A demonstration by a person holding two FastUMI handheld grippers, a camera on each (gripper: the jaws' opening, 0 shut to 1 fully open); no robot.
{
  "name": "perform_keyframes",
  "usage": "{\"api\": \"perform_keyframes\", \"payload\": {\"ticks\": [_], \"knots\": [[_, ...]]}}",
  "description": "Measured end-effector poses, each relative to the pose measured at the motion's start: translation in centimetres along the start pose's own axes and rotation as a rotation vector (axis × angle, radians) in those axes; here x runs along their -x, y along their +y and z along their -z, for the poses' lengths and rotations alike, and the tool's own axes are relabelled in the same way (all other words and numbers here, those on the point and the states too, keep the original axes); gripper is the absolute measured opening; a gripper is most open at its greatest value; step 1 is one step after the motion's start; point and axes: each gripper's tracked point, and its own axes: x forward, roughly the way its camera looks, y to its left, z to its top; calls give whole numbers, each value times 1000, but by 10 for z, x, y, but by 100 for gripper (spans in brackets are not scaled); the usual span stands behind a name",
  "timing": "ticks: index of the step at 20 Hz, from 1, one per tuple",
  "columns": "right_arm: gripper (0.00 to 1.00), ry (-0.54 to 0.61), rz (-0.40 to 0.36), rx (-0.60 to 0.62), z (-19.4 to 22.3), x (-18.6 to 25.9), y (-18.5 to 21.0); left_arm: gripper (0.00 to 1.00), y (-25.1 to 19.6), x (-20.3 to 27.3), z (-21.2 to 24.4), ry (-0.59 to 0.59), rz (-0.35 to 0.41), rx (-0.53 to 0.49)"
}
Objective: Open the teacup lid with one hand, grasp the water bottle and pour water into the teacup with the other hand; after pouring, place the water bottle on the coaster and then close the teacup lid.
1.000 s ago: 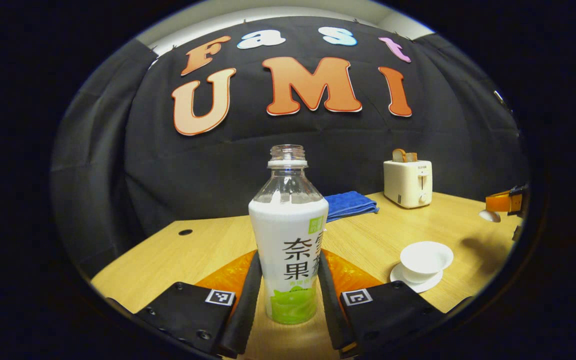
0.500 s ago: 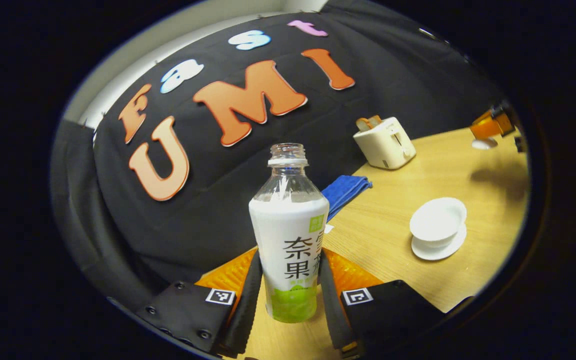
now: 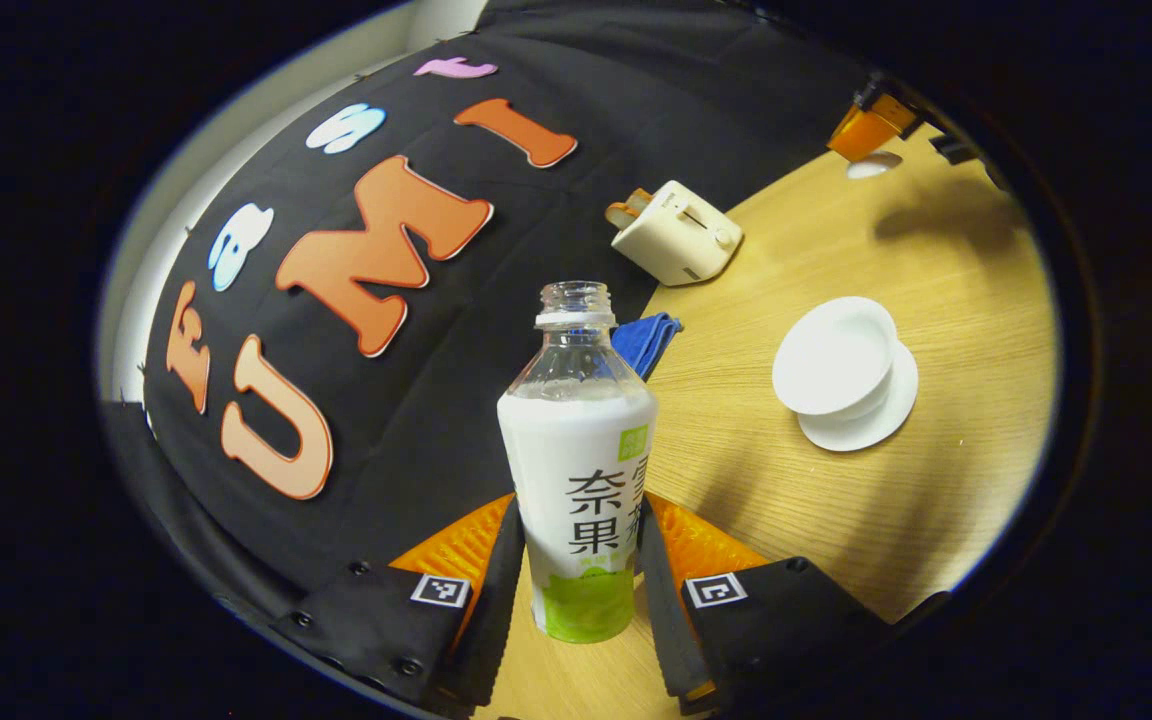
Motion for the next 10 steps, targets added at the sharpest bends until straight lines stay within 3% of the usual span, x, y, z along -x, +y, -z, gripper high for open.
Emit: {"api": "perform_keyframes", "payload": {"ticks": [5, 10], "knots": [[16, 3, -1, -3, 1, 0, -1, 64, -20, -18, -9, -10, 82, -177], [16, 8, 2, -14, 3, -1, -5, 64, -18, -16, -7, -1, 105, -366]]}}
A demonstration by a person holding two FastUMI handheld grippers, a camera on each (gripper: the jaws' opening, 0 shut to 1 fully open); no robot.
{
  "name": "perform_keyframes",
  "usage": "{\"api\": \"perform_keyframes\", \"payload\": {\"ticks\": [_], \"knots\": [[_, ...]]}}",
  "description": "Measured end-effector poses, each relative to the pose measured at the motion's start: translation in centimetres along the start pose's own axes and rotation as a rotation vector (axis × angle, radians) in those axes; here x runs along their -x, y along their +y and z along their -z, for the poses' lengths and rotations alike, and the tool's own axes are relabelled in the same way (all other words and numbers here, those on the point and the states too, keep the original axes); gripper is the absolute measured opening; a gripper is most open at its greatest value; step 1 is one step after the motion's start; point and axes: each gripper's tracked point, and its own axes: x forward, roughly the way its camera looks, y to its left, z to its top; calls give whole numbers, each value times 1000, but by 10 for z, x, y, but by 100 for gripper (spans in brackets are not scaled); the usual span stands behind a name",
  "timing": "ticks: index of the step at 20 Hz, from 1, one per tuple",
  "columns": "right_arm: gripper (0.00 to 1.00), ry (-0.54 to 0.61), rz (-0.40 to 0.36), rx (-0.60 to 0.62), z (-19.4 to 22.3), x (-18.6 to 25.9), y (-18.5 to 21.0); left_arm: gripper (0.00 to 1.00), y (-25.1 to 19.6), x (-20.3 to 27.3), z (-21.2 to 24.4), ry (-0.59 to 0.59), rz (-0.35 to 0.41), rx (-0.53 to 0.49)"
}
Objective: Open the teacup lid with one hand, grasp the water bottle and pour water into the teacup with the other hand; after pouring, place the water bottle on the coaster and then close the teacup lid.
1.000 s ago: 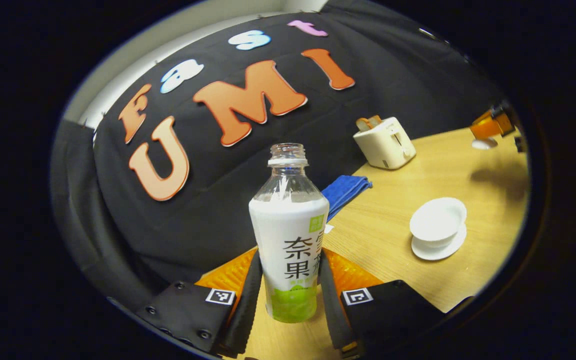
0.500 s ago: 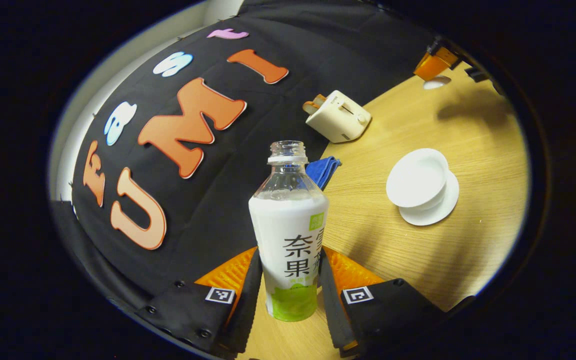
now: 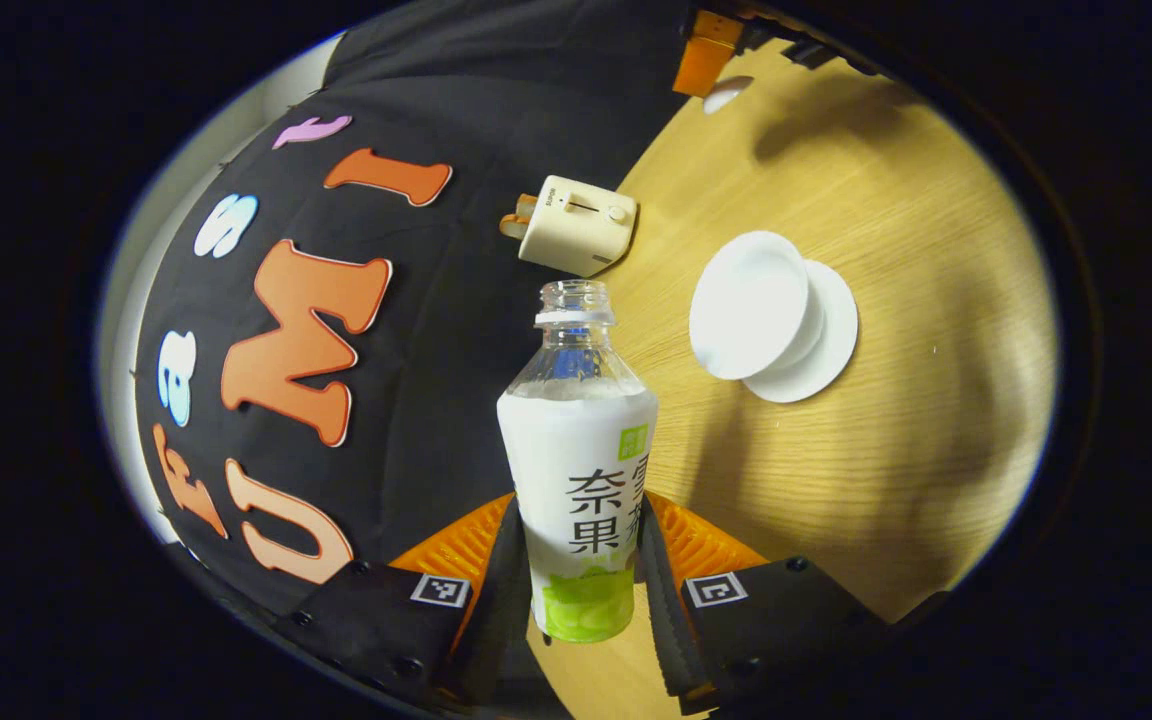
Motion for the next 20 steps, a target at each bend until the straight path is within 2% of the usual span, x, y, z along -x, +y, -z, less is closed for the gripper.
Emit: {"api": "perform_keyframes", "payload": {"ticks": [10, 14, 20], "knots": [[16, 0, -13, -13, -3, 4, -2, 64, 8, 2, -10, -23, 51, -332], [16, 5, -16, -14, 0, 4, -1, 64, 7, -7, -11, -17, 85, -435], [16, 13, -21, -16, 2, 4, -1, 64, 8, -14, -11, 0, 97, -555]]}}
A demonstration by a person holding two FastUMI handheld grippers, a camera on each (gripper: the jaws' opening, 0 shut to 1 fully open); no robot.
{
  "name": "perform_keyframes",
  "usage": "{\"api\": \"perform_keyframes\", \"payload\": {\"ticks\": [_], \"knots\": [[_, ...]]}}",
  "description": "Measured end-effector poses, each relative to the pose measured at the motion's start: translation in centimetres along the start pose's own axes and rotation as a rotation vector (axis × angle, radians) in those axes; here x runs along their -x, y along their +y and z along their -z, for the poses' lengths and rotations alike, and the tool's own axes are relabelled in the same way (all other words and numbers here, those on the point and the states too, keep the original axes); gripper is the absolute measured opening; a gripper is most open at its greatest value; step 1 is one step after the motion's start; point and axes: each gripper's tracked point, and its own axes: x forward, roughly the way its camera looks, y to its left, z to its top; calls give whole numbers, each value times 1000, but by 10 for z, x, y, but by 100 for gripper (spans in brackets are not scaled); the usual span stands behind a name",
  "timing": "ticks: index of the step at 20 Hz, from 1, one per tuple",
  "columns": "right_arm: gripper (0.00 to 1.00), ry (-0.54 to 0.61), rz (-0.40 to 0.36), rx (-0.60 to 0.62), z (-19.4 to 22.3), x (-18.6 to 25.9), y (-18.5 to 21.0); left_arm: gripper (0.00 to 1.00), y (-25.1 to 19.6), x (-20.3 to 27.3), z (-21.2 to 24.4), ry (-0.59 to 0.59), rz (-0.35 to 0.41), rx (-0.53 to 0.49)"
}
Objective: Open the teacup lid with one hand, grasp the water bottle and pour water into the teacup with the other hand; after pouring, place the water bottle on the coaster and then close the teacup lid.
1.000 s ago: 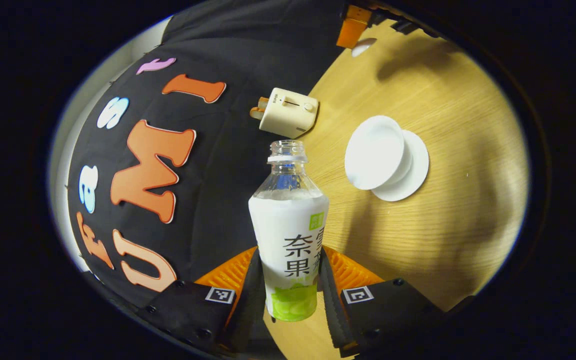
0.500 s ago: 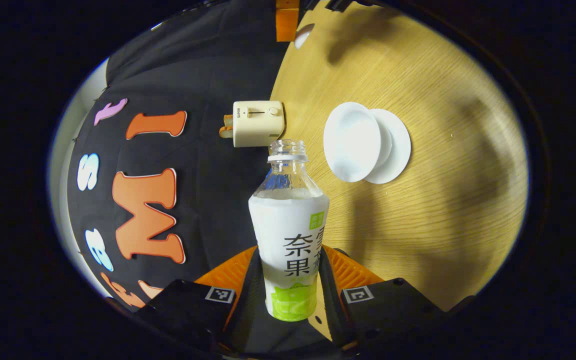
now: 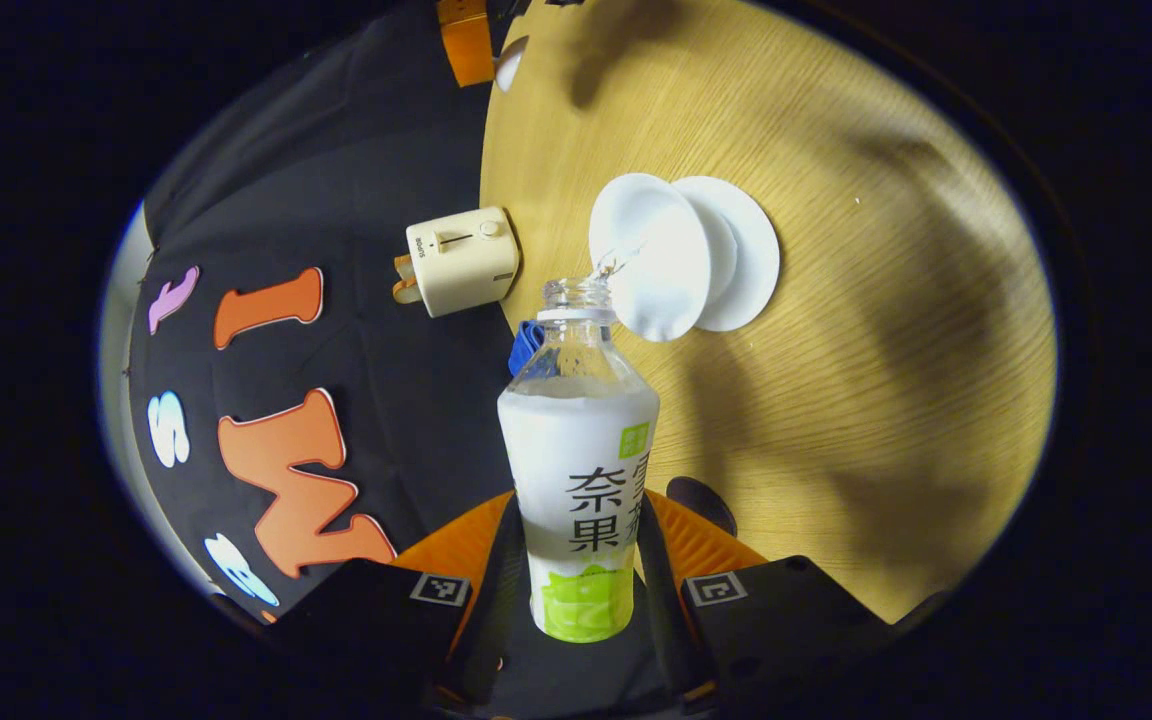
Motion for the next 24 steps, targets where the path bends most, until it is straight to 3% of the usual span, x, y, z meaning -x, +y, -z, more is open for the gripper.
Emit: {"api": "perform_keyframes", "payload": {"ticks": [4, 18, 24], "knots": [[16, 2, 1, -2, 1, 0, -2, 64, 3, 2, -1, 5, 20, -101], [17, 9, 1, -17, 6, 1, -7, 64, 33, 6, -11, 9, -34, -409], [16, 14, 1, -21, 8, 1, -7, 63, 39, 9, -13, -2, -42, -463]]}}
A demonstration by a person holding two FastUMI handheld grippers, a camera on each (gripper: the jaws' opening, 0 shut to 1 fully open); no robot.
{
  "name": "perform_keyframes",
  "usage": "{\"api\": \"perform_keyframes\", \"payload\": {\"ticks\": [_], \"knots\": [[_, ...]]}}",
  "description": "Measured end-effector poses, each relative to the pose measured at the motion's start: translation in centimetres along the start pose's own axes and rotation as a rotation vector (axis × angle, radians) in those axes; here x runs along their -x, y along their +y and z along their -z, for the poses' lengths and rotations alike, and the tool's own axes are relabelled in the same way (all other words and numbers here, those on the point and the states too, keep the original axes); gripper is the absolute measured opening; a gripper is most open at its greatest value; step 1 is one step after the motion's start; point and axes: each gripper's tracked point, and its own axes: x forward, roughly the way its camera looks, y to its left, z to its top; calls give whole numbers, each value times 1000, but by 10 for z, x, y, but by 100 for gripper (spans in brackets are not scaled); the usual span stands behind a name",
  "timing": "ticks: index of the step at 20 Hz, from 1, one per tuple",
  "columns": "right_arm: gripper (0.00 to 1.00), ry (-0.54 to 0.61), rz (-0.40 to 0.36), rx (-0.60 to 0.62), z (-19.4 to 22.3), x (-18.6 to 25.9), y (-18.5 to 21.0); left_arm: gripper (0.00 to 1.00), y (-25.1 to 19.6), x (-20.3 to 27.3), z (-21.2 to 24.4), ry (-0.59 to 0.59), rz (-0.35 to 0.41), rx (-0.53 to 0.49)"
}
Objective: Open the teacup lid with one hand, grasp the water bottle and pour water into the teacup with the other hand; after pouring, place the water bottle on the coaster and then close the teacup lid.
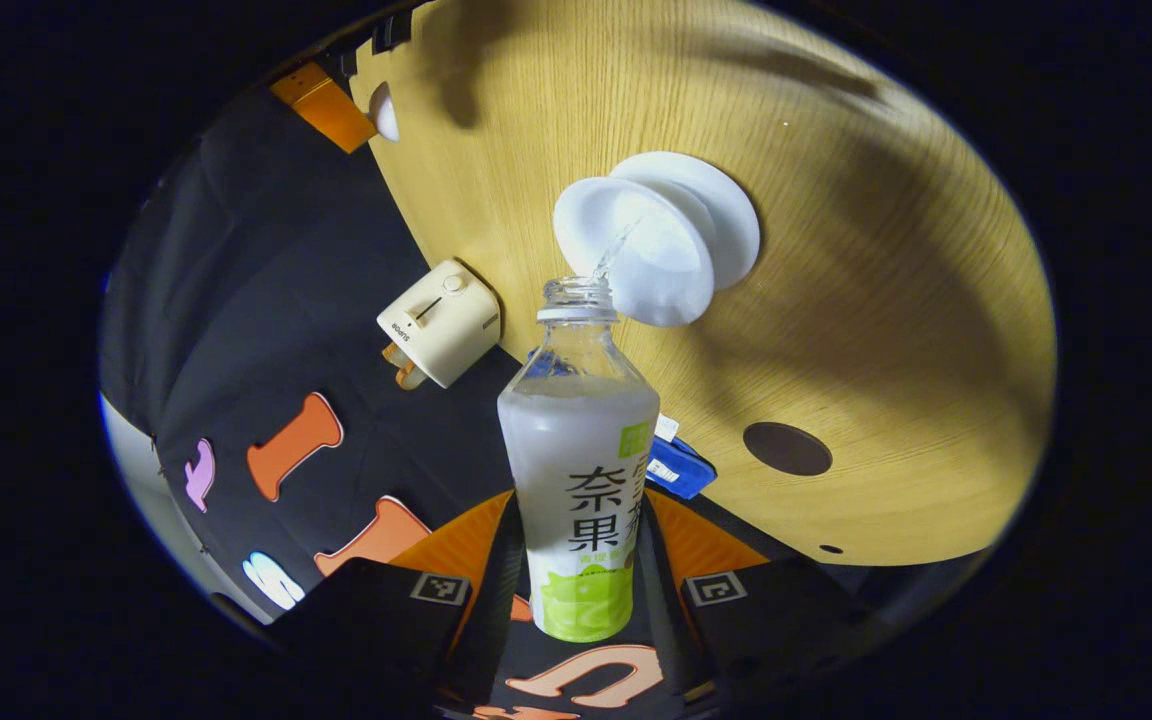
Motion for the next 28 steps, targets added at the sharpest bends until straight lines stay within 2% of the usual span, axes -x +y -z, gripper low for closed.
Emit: {"api": "perform_keyframes", "payload": {"ticks": [3, 8, 10, 11, 16, 18, 19, 21, 22, 24, 26, 27, 28], "knots": [[16, -2, -2, 1, -1, 1, 0, 63, -4, -3, 0, -5, 13, 31], [16, 2, 4, -1, 0, 1, -1, 64, -22, -10, -1, -13, 54, 193], [16, 5, 1, -3, 0, 1, 2, 61, -34, -10, -7, -31, 82, 321], [16, 6, -3, -2, 0, 1, 3, 64, -38, -8, -12, -46, 96, 386], [16, 5, -20, 14, -3, 3, 15, 61, -57, -7, -29, -83, 137, 687], [16, 0, -12, 16, -6, 2, 13, 64, -62, -9, -35, -101, 140, 811], [16, 1, -10, 14, -8, 2, 14, 60, -64, -10, -40, -117, 143, 884], [16, -2, -7, 6, -10, 2, 14, 67, -68, -6, -46, -129, 130, 1016], [16, -3, -4, 8, -10, 2, 14, 64, -70, -3, -52, -140, 127, 1075], [16, -3, 0, 13, -12, 3, 15, 67, -74, -3, -62, -159, 132, 1193], [16, -2, -4, 15, -13, 5, 18, 63, -79, -7, -73, -180, 154, 1331], [16, -3, -5, 18, -13, 5, 20, 60, -79, -7, -75, -179, 141, 1411], [16, -1, -5, 22, -13, 5, 22, 60, -79, -5, -73, -180, 123, 1488]]}}
